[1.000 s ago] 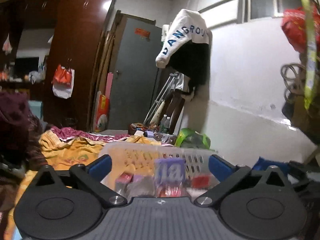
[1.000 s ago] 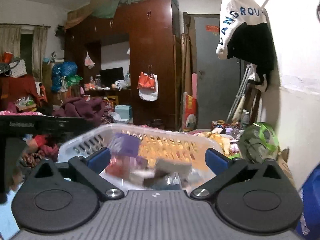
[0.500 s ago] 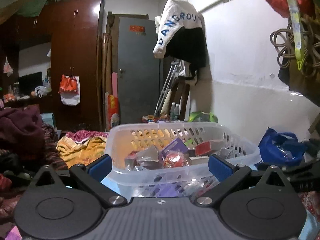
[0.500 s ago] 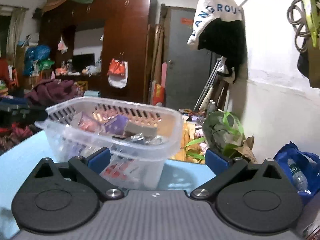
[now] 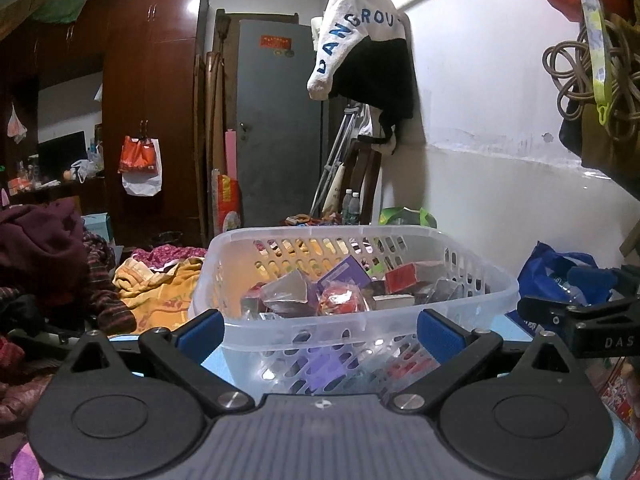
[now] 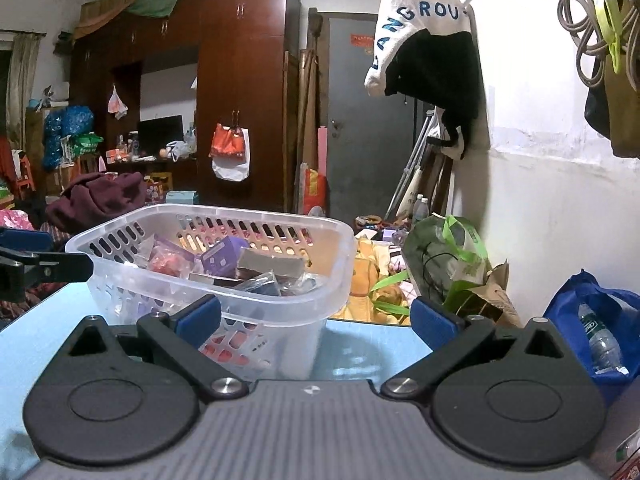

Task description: Organize objects

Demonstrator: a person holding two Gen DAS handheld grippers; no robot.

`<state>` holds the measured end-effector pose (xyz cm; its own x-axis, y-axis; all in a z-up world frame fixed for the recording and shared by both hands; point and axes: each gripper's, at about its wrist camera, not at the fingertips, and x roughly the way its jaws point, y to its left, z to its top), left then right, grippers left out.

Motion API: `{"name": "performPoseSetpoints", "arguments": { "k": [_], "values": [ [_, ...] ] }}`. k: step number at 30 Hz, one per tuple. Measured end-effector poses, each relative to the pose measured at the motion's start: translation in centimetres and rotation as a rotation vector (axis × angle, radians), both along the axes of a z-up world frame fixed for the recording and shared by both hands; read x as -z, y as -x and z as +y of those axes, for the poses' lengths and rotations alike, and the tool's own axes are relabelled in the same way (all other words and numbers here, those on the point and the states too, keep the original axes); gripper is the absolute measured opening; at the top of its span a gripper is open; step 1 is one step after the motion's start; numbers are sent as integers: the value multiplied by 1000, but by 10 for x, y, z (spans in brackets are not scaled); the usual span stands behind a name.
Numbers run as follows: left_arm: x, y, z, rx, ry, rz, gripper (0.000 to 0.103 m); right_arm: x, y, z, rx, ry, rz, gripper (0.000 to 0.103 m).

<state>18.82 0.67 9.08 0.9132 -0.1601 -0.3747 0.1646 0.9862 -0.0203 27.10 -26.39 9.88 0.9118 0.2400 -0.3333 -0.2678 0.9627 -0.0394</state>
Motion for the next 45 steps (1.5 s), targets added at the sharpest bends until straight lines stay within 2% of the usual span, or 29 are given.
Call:
{"name": "performPoseSetpoints", "arguments": {
  "k": [9, 45],
  "values": [
    [3, -2, -5, -10, -23, 12, 103, 1, -3, -11, 11, -35, 10, 103],
    [1, -6, -7, -19, 2, 27, 103, 1, -1, -17, -2, -57, -1, 103]
  ]
}}
